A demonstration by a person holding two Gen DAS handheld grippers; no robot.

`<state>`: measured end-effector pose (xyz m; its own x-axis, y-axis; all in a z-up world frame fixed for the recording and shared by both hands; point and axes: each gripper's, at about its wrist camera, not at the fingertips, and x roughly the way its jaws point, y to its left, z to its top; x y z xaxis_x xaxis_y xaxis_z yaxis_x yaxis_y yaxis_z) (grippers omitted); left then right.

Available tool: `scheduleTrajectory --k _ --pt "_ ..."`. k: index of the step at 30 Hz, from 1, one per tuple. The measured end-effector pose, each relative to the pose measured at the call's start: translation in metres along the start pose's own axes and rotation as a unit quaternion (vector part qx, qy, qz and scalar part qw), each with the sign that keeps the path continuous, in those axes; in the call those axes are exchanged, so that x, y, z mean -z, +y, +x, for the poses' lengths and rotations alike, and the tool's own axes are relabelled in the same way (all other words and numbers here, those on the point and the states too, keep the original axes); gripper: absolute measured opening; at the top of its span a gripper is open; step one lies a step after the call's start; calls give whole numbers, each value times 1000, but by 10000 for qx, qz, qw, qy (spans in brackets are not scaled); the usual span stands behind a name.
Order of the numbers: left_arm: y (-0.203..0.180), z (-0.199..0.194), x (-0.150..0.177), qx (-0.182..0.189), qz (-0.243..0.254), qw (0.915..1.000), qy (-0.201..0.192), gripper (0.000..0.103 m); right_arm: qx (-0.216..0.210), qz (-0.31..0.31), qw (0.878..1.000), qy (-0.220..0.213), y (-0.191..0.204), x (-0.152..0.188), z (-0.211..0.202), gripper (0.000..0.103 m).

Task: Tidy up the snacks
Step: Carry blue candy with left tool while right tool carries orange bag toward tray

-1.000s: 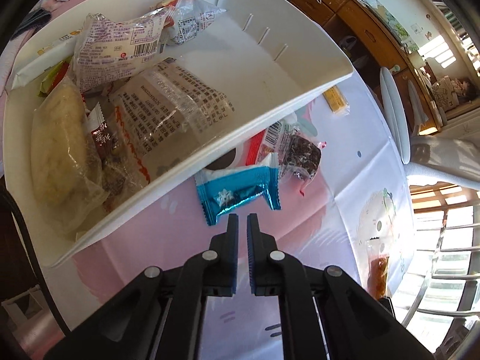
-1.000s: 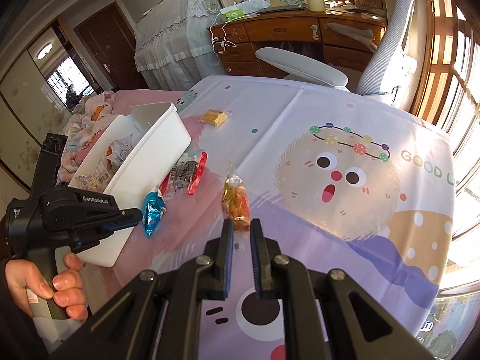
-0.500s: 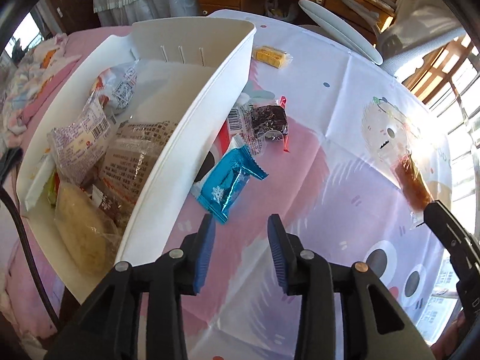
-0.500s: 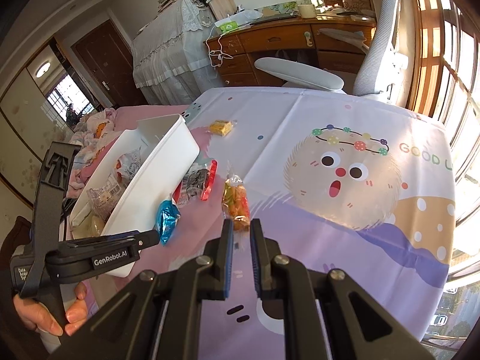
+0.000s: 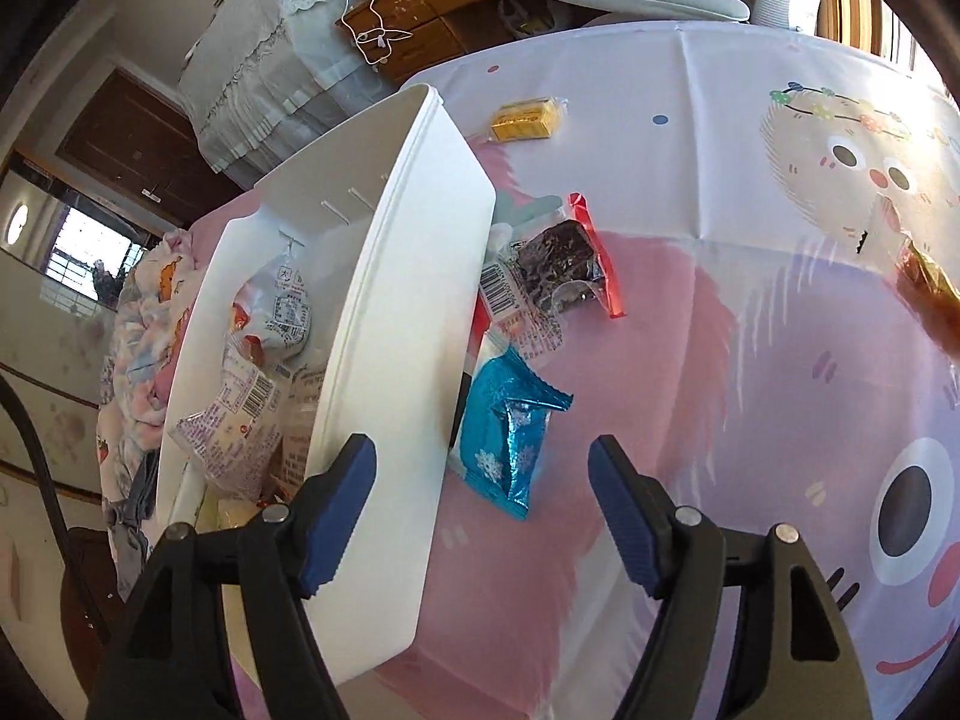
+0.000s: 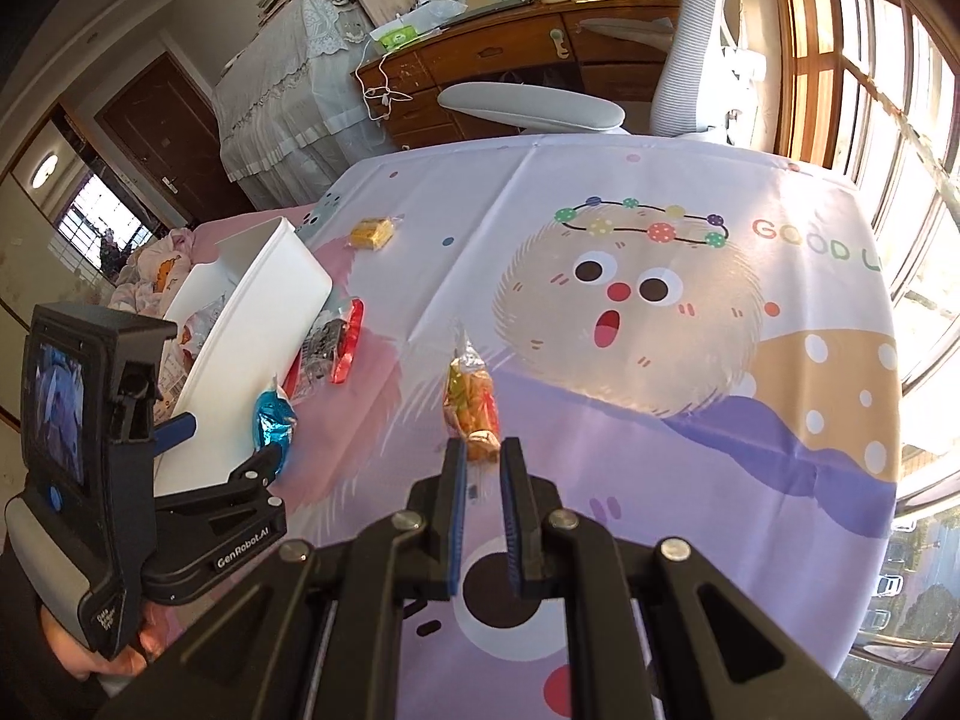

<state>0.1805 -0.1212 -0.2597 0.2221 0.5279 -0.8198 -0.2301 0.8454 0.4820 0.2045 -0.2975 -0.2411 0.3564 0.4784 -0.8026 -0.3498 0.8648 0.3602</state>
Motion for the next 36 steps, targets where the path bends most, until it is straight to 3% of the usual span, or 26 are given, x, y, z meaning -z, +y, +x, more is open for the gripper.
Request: scheduleTrajectory --k 17,20,23,27,36 --pt "-4 42 -23 462 213 9975 497 71 58 161 9999 -11 -5 -16 4 11" --pt "-6 44 -24 507 324 9970 489 63 59 165 9998 -16 -3 -17 4 11" --pt "-8 43 -23 288 427 9976 455 54 62 182 9998 -43 -1 -19 2 11" --pt "-8 43 -23 39 533 9979 371 35 95 225 9996 -114 -1 -20 -3 11" --pt "-7 45 -19 132 797 9958 429 24 168 317 9990 -269 -1 -16 -19 11"
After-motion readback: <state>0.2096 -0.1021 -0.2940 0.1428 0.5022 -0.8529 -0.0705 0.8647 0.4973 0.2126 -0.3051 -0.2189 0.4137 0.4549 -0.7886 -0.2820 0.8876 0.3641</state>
